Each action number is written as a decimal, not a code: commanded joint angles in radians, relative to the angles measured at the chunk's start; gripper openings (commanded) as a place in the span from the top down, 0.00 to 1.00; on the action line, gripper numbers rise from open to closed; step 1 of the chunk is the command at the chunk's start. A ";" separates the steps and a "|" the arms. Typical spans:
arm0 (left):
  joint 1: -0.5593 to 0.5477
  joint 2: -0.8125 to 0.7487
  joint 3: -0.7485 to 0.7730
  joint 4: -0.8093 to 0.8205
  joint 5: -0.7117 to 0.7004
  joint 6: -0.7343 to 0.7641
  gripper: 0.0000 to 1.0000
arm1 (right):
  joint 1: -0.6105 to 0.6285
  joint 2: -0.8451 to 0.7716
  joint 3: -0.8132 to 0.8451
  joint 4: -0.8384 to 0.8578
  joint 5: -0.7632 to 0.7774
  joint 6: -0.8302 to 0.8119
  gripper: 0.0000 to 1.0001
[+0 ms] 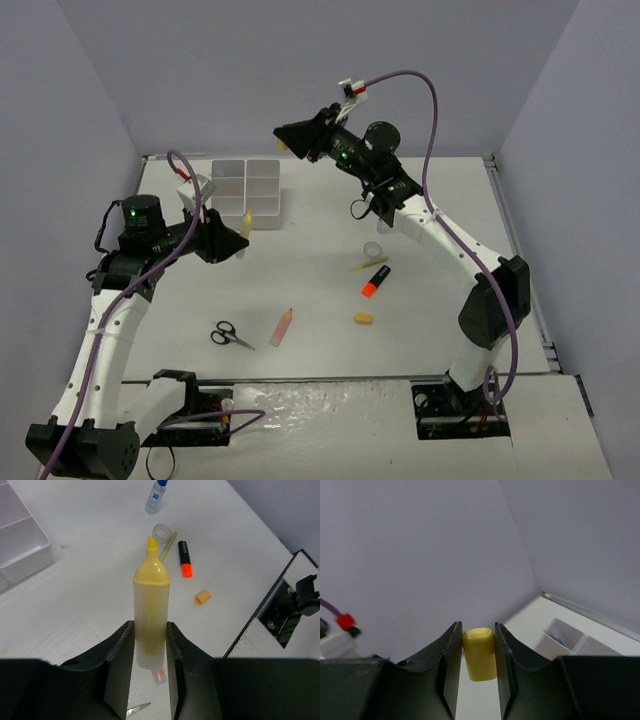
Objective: Sort the stationery into containers
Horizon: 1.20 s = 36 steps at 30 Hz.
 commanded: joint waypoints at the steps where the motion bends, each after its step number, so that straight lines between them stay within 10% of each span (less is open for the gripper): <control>1: 0.000 -0.005 0.036 0.256 0.008 -0.145 1.00 | 0.019 0.077 0.044 0.530 -0.114 0.345 1.00; 36: 0.005 -0.017 0.062 0.502 0.038 -0.348 1.00 | 0.072 0.123 0.072 0.724 -0.246 0.454 1.00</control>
